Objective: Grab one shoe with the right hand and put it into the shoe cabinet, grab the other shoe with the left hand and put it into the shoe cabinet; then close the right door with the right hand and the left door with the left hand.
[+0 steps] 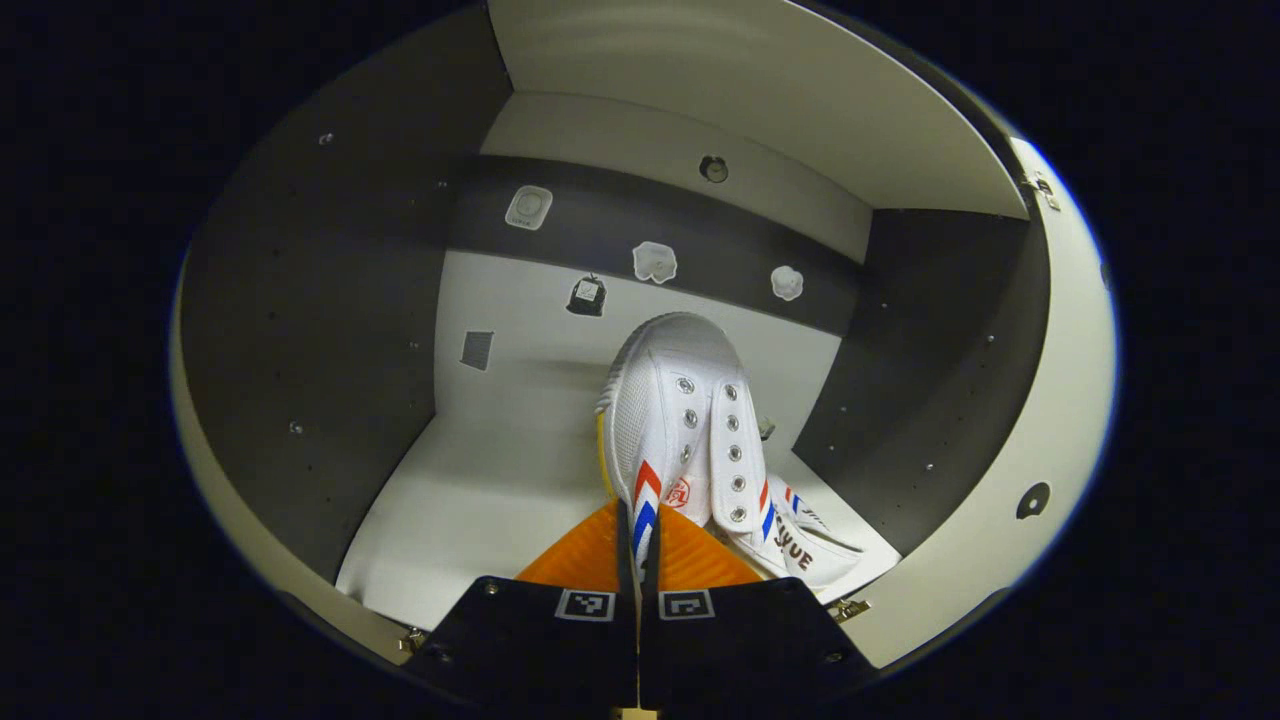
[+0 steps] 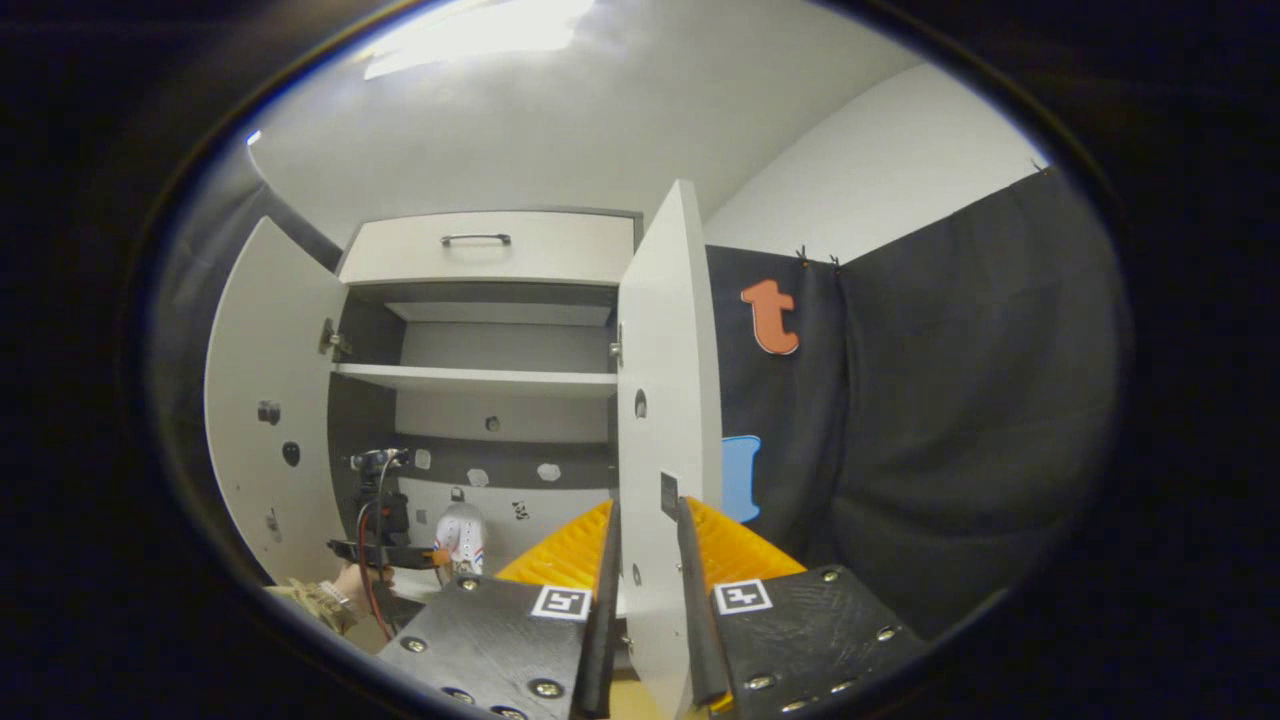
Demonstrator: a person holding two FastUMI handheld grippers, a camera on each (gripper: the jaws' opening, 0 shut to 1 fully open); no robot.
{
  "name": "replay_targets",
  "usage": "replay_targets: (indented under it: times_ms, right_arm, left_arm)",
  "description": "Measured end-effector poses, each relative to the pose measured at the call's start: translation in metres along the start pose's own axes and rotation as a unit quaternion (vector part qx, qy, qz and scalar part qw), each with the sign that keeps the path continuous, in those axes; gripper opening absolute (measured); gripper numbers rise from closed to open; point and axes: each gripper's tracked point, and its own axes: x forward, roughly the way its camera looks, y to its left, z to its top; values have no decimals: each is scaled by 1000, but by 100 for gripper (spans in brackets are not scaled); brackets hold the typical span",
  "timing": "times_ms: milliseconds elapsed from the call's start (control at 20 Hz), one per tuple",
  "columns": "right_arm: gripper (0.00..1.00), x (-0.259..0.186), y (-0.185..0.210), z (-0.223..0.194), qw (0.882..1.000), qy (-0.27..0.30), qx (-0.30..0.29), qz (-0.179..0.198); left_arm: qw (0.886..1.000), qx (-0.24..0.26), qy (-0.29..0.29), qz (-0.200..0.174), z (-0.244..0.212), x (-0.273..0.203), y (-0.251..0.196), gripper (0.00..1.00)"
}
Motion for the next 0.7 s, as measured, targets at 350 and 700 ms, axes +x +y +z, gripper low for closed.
replay_targets:
  times_ms: [350, 700]
  right_arm:
    - [30, -4, -24, -8, 999, 11, 1, -34]
    - [30, -7, -43, -17, 998, 19, 1, -60]
  left_arm:
    - [999, 21, 38, 10, -20, 29, 10, 1]
    - [996, 42, 69, 22, -35, 46, 17, 1]
